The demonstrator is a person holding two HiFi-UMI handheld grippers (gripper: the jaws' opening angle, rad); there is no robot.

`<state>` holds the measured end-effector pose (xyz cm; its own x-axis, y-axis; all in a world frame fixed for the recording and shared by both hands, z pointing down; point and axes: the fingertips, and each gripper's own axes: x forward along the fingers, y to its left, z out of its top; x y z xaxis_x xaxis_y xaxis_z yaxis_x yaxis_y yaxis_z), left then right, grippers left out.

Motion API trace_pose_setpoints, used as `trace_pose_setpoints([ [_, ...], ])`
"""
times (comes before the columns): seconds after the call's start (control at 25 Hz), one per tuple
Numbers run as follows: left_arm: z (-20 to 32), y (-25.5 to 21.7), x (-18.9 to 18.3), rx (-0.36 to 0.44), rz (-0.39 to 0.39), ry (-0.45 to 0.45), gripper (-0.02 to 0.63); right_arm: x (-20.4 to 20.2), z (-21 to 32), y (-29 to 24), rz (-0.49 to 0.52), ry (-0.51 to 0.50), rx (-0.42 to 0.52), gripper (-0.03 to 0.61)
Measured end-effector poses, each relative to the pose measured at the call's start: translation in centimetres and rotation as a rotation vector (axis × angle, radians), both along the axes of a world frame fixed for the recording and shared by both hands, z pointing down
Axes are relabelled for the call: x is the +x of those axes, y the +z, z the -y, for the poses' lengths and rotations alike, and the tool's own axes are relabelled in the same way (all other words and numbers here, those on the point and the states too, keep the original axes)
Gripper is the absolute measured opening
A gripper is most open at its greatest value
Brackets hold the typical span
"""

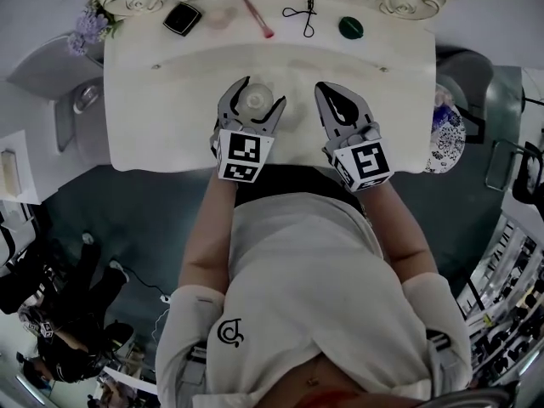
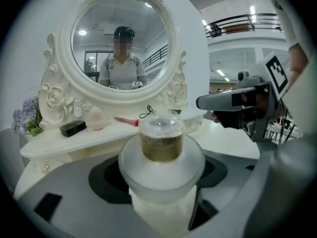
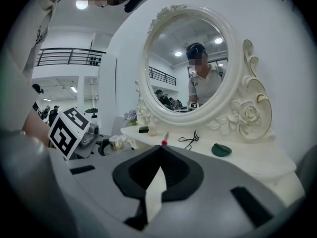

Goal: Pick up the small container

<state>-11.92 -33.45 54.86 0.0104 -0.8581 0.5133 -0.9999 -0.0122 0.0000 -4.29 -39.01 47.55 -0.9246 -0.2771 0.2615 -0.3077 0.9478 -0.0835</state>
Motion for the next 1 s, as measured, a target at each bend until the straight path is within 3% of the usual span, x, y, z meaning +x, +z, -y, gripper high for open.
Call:
trace_pose_setpoints([
  [0.28,-1.1,-7.2,-0.8,0.051,0.026,0.009,0.35,0.3,-1.7,-3.7,0.039,0.052,0.047,0.006],
  [0.64,-3.3,-16.2,-1.8,0.185,0.057,0.038,0.35,0.6,-4.1,-8.0,0.069,0.117,0.115,0.006],
  [1.0,-6.7,-22.4,-3.4,0.288,0.091,0.034,0.35,1.1,-5.4,-12.3,0.107,0.145,0.166,0.006],
])
